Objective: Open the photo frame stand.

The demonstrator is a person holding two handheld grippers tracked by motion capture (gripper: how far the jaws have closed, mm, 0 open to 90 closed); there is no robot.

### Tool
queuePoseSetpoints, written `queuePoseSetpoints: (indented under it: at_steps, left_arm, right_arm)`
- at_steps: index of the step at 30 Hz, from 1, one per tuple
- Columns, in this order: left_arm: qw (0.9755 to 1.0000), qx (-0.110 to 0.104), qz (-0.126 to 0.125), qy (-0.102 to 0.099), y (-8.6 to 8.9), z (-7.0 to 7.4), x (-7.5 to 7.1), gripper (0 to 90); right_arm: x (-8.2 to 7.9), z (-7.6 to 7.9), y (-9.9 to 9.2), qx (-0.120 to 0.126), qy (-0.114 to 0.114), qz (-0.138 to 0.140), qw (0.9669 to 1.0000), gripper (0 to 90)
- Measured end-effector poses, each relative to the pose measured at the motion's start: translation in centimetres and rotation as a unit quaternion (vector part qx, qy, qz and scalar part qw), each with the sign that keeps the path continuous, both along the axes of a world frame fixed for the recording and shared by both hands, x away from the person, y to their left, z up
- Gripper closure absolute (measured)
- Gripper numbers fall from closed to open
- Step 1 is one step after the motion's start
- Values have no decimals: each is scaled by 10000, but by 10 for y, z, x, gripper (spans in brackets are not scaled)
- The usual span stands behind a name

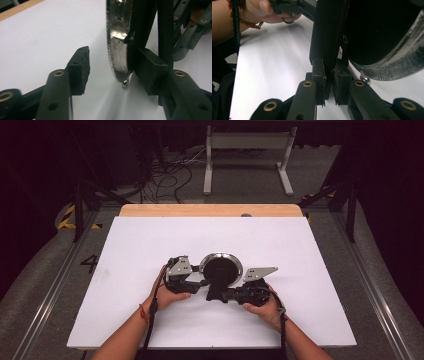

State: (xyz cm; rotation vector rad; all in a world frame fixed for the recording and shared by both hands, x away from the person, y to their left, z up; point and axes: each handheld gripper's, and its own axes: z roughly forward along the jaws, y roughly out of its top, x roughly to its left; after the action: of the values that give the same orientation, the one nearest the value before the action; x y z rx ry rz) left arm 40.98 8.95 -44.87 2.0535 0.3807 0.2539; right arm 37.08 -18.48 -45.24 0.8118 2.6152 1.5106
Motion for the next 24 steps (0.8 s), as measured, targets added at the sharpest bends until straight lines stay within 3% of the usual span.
queuePoseSetpoints:
  at_steps: [6, 16, 22, 24]
  left_arm:
    - [9999, 95, -130, -32, -5, -2, -2, 625]
    - [9991, 246, -98, -345, -6, -1, -6, 628]
    - [9979, 299, 233, -531, -4, -1, -7, 689]
    - [9980, 246, 340, -472, -1, -3, -3, 707]
  right_arm:
    - [0, 1, 0, 40, -2, -15, 10000, 818]
    - [-2, 2, 0, -2, 2, 38, 10000, 815]
    - [-4, 3, 1, -188, -24, 104, 9998, 804]
    - [-5, 0, 3, -238, -12, 118, 9996, 789]
